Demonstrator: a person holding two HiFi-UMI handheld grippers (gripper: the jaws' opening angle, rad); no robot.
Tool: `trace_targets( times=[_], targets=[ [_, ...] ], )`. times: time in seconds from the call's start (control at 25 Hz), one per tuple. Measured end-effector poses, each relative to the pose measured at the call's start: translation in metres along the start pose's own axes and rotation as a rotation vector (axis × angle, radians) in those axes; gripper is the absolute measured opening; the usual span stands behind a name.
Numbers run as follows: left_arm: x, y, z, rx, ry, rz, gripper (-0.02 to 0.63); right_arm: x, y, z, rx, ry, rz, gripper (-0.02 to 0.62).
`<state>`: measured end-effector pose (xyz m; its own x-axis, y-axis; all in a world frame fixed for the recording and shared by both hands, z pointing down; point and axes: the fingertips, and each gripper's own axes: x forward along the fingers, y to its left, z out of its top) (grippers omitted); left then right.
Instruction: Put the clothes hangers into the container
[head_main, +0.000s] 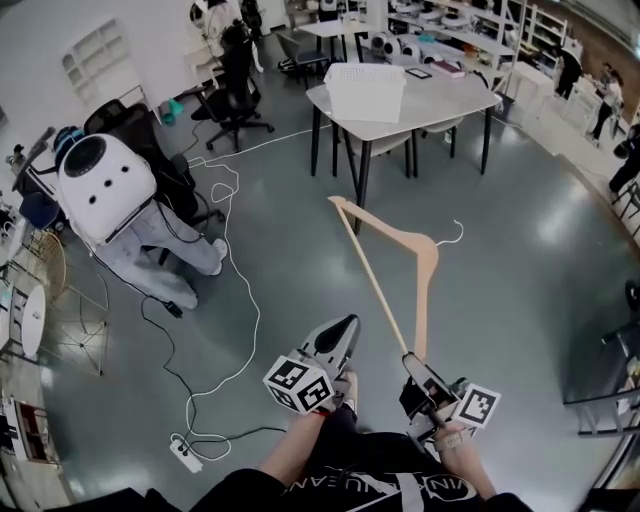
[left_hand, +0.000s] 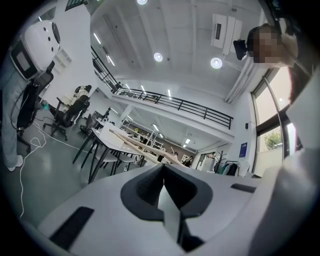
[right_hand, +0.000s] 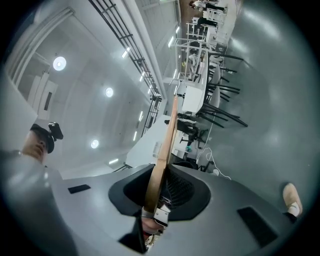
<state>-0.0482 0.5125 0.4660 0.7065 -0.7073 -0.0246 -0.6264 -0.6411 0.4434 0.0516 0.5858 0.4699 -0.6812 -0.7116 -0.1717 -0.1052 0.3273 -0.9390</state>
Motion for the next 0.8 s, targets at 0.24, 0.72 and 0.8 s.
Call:
trace_targets(
  times=[0.24,0.72,0.8],
  targets=[
    [0.047,0.049,0.034,-0.005,0.001,-0.024,0.009,0.063,-0.009,0.035,-0.009,0.007,0.019,0.067],
    [0.113,0.132,0.066,0.005,0.024,-0.104,0.009,0.152,-0.055,0.074,0.003,-0.061,0.008,0.067],
    [0.117,0.140,0.068,0.002,0.022,-0.111,0.009,0.162,-0.058,0.076,0.012,-0.070,0.011,0.067]
  ],
)
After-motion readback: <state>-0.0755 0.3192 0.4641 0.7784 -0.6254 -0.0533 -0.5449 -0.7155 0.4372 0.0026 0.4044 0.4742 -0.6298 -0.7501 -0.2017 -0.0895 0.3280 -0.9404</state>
